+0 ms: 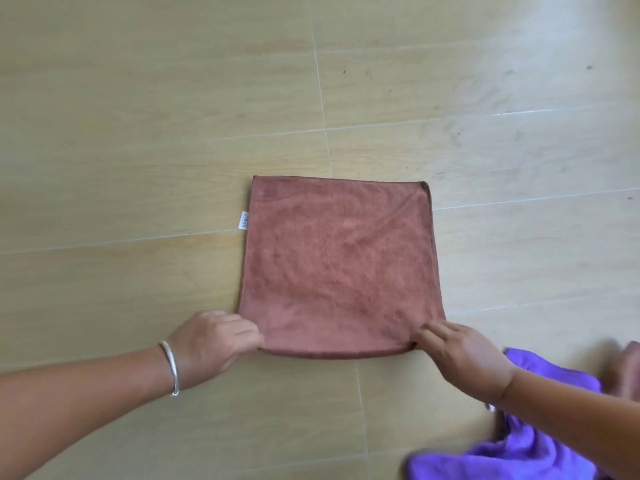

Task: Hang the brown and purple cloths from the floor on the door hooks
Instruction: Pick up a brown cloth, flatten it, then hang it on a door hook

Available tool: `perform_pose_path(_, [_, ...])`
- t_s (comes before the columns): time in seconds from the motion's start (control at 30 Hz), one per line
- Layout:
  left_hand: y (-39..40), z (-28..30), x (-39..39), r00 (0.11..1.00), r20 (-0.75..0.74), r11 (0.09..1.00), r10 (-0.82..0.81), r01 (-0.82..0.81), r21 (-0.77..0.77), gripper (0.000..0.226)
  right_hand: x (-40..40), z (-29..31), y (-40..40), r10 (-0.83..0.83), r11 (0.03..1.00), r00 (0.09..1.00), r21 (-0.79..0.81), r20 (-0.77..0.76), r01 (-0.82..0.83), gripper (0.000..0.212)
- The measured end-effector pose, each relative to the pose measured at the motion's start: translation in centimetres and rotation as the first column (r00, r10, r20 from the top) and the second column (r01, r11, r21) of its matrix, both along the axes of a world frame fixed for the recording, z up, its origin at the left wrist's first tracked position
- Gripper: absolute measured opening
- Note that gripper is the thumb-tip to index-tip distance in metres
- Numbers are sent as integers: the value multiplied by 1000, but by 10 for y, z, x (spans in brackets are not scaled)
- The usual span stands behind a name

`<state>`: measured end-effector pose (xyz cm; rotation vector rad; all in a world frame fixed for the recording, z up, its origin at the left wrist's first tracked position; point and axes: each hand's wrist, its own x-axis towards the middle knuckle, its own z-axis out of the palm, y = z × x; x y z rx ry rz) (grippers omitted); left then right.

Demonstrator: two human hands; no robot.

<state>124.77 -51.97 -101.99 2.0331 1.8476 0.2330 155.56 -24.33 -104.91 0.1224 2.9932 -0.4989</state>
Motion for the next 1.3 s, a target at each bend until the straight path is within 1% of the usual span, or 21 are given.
perform_pose_path(0.03, [5,18,-1,999,8,999,48,-48,15,22,-6,17,1,-106,994,994,-35,0,106,5])
perform_pose_path(0.1, [17,61,-4,989,22,988,144,-145,44,19,-19,56,5,-311,945,950,-105,11,311,10])
perform_pose_path(0.13, [23,82,-6,981,23,979,195,-196,57,18,-25,77,8,-389,915,921,-115,3,386,12])
perform_pose_path(0.17, [28,105,-9,970,20,967,244,-245,67,20,-32,99,12,-449,889,894,-110,-14,444,14])
perform_pose_path(0.23, [37,150,-15,950,-2,948,311,-310,76,36,-44,147,18,-550,832,835,-115,-36,543,16])
perform_pose_path(0.27, [41,173,-17,948,-14,944,319,-317,88,43,-49,173,21,-580,811,813,-127,-46,571,15])
perform_pose_path(0.3, [44,199,-19,949,-30,945,315,-310,104,46,-53,200,23,-591,803,805,-137,-58,580,13])
perform_pose_path(0.4, [49,290,-25,951,-89,949,296,-282,139,43,-62,294,27,-585,802,809,-191,-55,567,11])
perform_pose_path(0.5, [49,381,-33,941,-89,940,326,-312,141,47,-67,391,29,-565,809,824,-220,-36,545,12])
perform_pose_path(0.57, [42,450,-34,934,-77,930,349,-336,146,48,-67,470,26,-542,823,839,-232,-45,519,12])
perform_pose_path(0.67, [29,565,-25,924,-57,913,377,-360,193,46,-62,592,18,-488,857,870,-225,-68,463,13])
perform_pose_path(0.73, [17,635,-18,925,-33,904,379,-363,228,42,-56,664,11,-417,897,906,-195,-72,397,14])
perform_pose_path(0.77, [10,670,-16,922,-14,892,387,-371,257,38,-52,700,8,-366,922,926,-169,-96,347,17])
perform_pose_path(0.83, [-2,736,-13,918,6,865,397,-377,331,33,-45,767,3,-261,963,953,-103,-155,247,31])
perform_pose_path(0.9, [-11,789,-9,921,12,849,390,-365,383,30,-43,822,-2,-179,984,959,-50,-221,172,37])
perform_pose_path(1.03, [-27,889,-8,923,35,798,383,-349,490,17,-46,923,-16,-75,995,917,31,-393,95,24])
perform_pose_path(1.13, [-41,951,-15,927,34,792,373,-338,508,13,-50,985,-29,-19,994,884,87,-467,67,22])
perform_pose_path(1.2, [-49,985,-21,922,13,785,386,-336,521,18,-55,1020,-36,-9,994,869,94,-495,64,15])
perform_pose_path(1.3, [-63,1026,-29,908,21,762,418,-363,536,33,-63,1064,-49,-24,993,880,89,-474,76,5])
